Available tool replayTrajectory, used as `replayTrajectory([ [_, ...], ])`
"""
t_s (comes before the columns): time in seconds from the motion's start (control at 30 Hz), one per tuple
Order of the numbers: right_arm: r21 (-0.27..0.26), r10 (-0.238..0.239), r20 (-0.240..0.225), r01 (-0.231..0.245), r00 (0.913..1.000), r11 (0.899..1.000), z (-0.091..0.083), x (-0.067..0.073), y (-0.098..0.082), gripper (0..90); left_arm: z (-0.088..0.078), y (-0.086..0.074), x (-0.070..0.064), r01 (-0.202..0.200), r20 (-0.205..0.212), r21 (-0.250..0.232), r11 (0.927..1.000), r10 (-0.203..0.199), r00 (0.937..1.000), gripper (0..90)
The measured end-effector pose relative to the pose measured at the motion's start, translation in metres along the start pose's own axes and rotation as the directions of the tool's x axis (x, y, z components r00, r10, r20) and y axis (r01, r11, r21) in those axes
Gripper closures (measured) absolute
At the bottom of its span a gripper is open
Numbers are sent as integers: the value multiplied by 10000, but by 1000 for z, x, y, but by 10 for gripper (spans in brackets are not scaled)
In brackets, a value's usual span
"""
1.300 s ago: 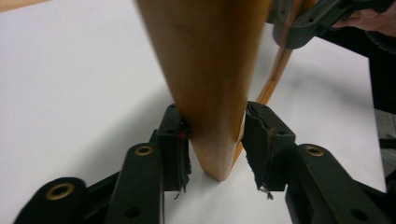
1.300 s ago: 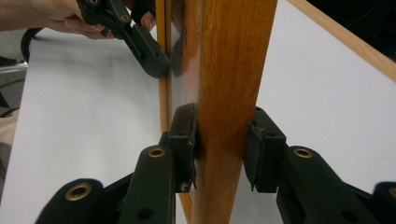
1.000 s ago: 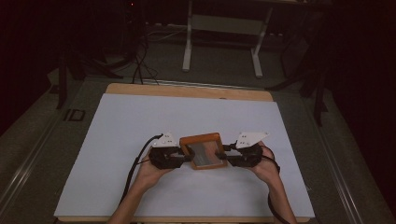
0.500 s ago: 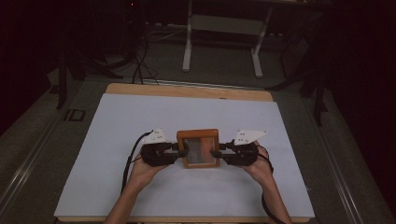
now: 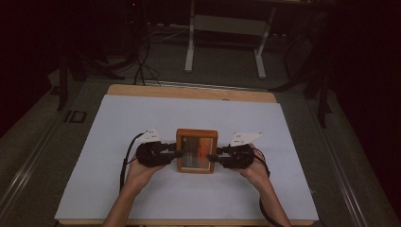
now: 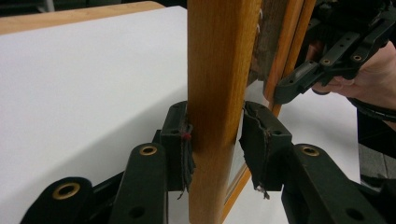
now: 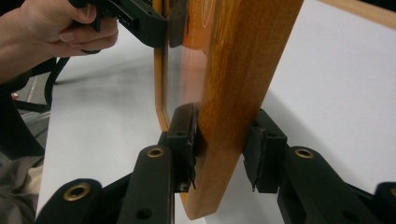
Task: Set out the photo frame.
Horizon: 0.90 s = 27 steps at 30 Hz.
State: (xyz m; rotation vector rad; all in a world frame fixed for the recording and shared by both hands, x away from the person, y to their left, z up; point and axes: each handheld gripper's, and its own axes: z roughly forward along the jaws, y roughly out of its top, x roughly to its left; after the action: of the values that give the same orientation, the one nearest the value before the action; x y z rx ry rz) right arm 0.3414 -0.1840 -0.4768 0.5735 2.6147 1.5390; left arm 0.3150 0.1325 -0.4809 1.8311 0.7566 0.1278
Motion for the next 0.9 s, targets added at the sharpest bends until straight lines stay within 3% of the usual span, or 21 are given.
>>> replayTrajectory([
  [0.43,216,730,-526,-720,9959,9972,21,-3,-10,663,-4,-13,6,441,-310,484,9979,-427,9986,635],
  [0.77,-44,973,-472,-976,9941,9952,27,-8,-15,644,-3,-16,11,1026,-355,336,9941,-1015,9942,648],
  [0.9,-130,1153,-532,-1161,9919,9932,28,-10,-16,643,-2,-16,11,972,-433,334,9947,-957,9945,648],
])
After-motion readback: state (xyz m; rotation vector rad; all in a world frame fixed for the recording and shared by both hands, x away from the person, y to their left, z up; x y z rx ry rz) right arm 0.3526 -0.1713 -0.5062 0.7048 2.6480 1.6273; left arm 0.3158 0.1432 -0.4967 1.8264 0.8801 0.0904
